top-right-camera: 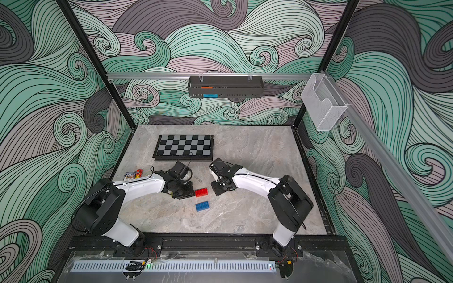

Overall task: Assemble the number 5 with lego
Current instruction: Adjust the lego brick at the center of the board, then assemble the lego brick with the lego brick.

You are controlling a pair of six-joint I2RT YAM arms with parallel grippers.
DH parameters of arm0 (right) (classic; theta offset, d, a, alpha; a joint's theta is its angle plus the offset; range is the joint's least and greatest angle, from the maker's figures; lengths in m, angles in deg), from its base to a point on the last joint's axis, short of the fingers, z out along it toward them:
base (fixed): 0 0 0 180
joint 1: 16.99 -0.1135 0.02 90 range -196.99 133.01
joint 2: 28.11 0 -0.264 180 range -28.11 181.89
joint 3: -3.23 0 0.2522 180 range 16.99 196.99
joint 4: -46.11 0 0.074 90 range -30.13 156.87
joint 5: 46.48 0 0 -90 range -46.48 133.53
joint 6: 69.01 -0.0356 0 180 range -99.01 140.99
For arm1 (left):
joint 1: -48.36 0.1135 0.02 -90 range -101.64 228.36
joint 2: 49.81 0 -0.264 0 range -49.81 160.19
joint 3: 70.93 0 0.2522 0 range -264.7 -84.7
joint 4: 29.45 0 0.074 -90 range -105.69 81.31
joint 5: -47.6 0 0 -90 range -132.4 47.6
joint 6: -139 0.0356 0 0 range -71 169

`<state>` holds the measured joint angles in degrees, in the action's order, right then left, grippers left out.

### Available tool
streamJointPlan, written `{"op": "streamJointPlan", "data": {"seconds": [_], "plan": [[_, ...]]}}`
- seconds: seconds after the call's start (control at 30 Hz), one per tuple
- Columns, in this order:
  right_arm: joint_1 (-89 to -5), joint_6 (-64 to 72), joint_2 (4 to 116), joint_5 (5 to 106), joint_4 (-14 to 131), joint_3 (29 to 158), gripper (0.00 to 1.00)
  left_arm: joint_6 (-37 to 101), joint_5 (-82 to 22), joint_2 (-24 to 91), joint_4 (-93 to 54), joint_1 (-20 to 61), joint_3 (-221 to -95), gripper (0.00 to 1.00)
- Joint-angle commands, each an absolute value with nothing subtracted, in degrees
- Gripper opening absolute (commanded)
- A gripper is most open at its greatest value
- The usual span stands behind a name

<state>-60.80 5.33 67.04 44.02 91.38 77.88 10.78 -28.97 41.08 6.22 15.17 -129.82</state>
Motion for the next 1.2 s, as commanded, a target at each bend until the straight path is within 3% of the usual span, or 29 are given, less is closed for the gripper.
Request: {"op": "streamJointPlan", "data": {"seconds": [0.0,0.4,1.17], "plan": [[-60.05,4.18,65.01,44.24,91.86,76.78,0.14,12.04,-30.89,45.43,8.95,13.46,-129.54,0.3],[-59.44,-1.01,67.47,48.42,91.15,79.1,0.13,14.81,-31.59,49.12,11.99,8.9,-135.23,0.28],[-60.76,1.35,73.79,47.63,92.16,84.63,0.13,13.07,-37.26,37.63,16.28,9.44,-128.92,0.33]]}}
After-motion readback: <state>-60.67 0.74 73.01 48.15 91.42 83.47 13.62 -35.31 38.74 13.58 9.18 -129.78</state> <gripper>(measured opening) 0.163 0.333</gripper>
